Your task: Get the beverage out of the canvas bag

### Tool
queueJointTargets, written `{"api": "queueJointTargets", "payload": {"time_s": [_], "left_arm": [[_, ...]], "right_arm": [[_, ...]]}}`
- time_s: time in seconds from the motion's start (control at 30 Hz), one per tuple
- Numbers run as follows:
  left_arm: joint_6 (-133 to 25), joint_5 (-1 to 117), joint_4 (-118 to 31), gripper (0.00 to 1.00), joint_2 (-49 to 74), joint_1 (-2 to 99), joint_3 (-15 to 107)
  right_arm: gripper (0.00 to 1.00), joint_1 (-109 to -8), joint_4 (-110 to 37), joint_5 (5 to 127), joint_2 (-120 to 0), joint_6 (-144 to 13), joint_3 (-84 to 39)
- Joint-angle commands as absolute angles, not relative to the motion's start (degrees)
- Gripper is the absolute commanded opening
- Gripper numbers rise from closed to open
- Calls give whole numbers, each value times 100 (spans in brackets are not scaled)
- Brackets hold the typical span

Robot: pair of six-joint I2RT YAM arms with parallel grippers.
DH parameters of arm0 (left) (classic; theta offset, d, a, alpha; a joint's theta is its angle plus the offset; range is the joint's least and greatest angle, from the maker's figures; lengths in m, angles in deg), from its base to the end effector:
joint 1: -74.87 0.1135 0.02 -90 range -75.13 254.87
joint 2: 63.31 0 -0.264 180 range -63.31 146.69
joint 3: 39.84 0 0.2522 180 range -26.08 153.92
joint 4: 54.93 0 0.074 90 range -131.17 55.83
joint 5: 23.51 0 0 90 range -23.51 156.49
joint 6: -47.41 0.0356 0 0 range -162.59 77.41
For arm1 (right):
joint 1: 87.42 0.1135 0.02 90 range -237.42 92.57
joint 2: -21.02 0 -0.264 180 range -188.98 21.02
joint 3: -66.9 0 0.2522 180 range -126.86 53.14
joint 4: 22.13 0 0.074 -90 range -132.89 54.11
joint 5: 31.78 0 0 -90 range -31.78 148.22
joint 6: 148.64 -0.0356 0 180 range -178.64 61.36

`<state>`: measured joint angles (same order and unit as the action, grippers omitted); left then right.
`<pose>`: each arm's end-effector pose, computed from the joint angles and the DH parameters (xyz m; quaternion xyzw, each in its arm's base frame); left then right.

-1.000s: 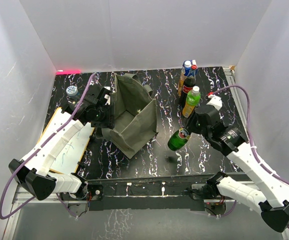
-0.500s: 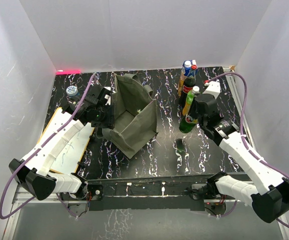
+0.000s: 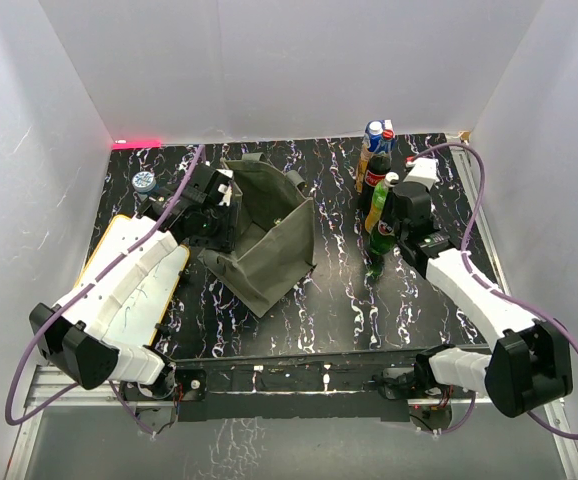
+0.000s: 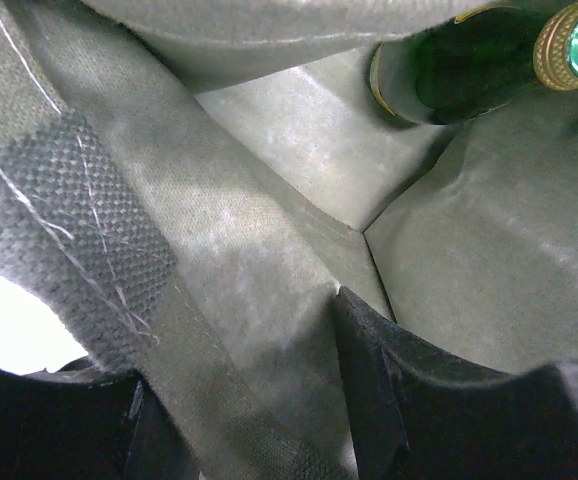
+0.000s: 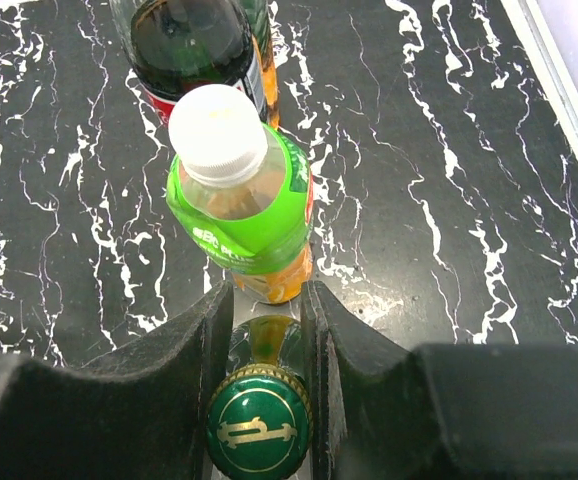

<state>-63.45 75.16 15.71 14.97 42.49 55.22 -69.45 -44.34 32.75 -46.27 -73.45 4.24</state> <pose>0.2328 -0.1413 0.3566 0.0718 0.9455 -0.0743 0.3087 0.2560 0.0669 0.2888 0.0925 0.8338 -0.0360 0.5430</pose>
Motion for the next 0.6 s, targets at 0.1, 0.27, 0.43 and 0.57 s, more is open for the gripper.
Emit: {"api": "queueJointTargets", "payload": {"time_s": [0.1, 0.27, 0.43, 0.57], "left_arm": [[-5994, 7681, 1561, 46, 1478, 4243, 5647], [-5888, 7828, 1568, 47, 1456, 4235, 5644], [-5828, 7858, 1538, 47, 1399, 4166, 5567], [-5845, 7859, 1514, 47, 1352, 4151, 5472]], "right_arm": [[8, -6967, -2311, 3272, -4598, -6857, 531], [8, -6967, -2187, 3255, -4744, -6698, 620], [8, -6967, -2032, 3194, -4818, -6526, 792], [8, -6967, -1939, 3196, -4879, -6489, 913]]}}
